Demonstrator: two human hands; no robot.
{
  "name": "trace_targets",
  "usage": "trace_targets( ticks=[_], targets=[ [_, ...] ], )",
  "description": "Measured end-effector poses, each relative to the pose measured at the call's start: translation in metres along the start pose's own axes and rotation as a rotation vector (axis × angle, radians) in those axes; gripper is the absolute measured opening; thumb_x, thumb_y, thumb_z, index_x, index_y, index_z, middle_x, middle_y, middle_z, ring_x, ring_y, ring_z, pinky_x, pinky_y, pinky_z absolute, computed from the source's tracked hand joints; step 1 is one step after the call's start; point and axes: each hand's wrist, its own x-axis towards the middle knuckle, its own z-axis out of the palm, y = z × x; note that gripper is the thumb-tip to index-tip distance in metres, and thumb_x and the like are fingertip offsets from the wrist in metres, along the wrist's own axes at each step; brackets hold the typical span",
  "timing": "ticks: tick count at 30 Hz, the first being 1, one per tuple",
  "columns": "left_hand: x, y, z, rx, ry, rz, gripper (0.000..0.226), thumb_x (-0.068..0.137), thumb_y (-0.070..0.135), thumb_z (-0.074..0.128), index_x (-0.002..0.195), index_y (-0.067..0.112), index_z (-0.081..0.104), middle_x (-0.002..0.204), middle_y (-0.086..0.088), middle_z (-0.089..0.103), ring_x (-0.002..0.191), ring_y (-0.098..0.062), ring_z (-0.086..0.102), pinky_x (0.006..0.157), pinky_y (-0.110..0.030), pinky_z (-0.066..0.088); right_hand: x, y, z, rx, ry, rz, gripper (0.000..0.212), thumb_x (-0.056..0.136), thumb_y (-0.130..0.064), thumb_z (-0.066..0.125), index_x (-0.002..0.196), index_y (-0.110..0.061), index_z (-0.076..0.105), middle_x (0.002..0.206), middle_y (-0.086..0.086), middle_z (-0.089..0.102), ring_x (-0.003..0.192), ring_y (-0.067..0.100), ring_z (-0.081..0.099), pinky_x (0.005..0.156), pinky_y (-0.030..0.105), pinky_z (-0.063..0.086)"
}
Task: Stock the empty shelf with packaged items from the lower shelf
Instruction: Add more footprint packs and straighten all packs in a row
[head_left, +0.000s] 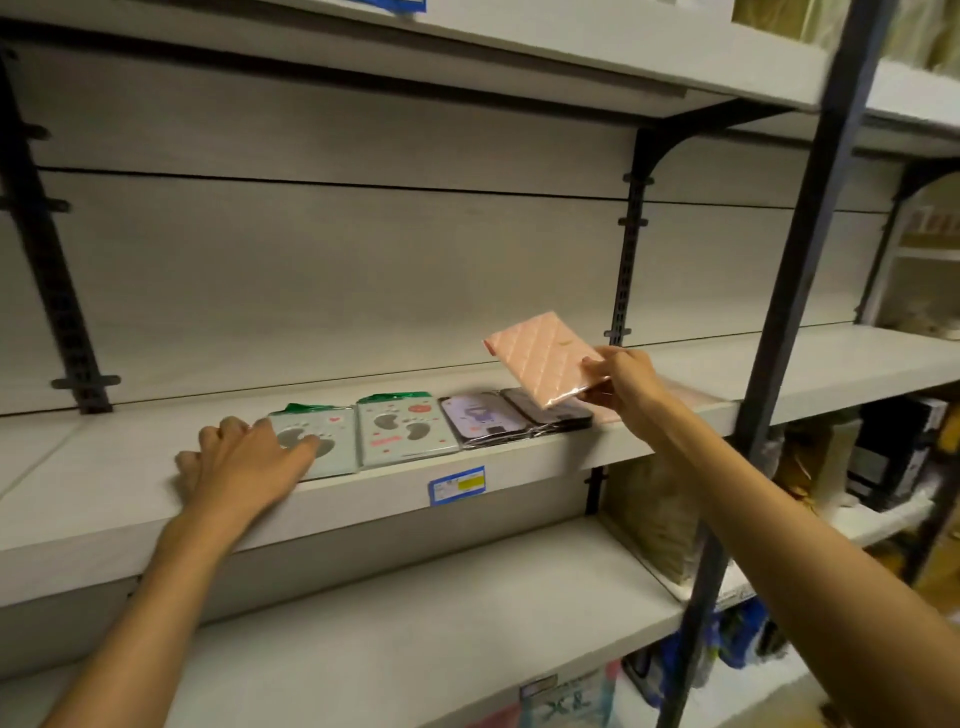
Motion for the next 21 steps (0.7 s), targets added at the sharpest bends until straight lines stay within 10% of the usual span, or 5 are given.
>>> trace_targets(
  ticks=[6,21],
  targets=[
    [-0.007,0.042,0.000,-0.046,0.229,0.135,0.055,0.090,0.062,0.052,0.128,0.025,0.065,0.135,-0.013,0.058,0.123,-0.037,0.048,0.098,-0.049,0.038,0.048,0.003,-0.064,-0.085,0.192,0.040,0.022,0.095,0.001,0.045,0.113,-0.002,0.058,0.107,0.017,0.063,0.089,0.028,0.062,0.065,0.034,0.057],
    [0.003,0.066,0.004,-0.090,0.138,0.226,0.038,0.086,0.059,0.060,0.114,0.033,0.068,0.122,-0.005,0.069,0.113,-0.033,0.059,0.092,-0.046,0.046,0.110,0.010,-0.118,-0.611,0.560,0.133,0.030,0.099,-0.008,0.048,0.127,0.000,0.058,0.125,0.019,0.062,0.113,0.035,0.060,0.101,0.039,0.049]
  ],
)
